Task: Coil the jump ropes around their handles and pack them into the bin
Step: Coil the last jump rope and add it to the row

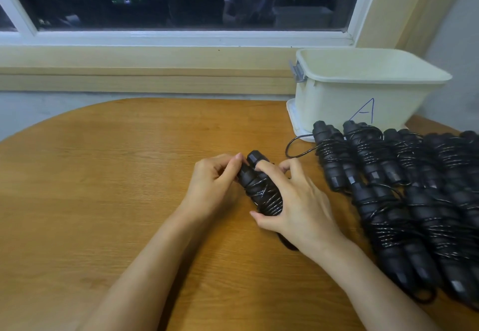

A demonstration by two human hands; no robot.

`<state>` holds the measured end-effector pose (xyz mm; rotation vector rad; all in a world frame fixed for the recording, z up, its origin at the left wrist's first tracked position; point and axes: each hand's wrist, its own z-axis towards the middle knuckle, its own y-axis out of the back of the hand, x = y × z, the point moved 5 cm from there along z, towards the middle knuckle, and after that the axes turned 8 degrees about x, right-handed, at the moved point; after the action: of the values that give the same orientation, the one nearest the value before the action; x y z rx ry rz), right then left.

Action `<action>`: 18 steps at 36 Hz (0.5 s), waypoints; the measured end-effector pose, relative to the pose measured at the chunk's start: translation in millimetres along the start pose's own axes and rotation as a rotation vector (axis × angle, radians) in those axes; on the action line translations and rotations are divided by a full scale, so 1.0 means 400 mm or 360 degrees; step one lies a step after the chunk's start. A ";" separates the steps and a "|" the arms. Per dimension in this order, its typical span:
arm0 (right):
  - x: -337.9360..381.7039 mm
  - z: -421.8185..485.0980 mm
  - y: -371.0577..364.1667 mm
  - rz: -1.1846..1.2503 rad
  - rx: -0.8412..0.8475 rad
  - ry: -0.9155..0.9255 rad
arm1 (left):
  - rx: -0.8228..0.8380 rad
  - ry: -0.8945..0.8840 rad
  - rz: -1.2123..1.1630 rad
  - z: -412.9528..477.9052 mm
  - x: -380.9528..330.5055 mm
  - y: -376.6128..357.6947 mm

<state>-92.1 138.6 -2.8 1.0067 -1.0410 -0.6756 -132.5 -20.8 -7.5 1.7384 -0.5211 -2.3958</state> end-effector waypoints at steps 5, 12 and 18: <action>-0.011 0.007 -0.002 0.0001 0.0000 -0.0078 | -0.0054 0.0199 -0.0220 -0.001 0.012 -0.016; -0.009 0.008 -0.007 0.0032 -0.0011 -0.0187 | 0.0264 0.0292 -0.0588 -0.005 0.014 -0.048; -0.008 0.006 0.002 -0.0141 0.0058 -0.0242 | 0.0259 0.0329 -0.0695 0.001 0.034 -0.054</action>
<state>-95.6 140.7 -2.7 1.0501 -1.1496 -0.8188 -135.3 -4.7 -27.1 2.3501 -0.3433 -2.4494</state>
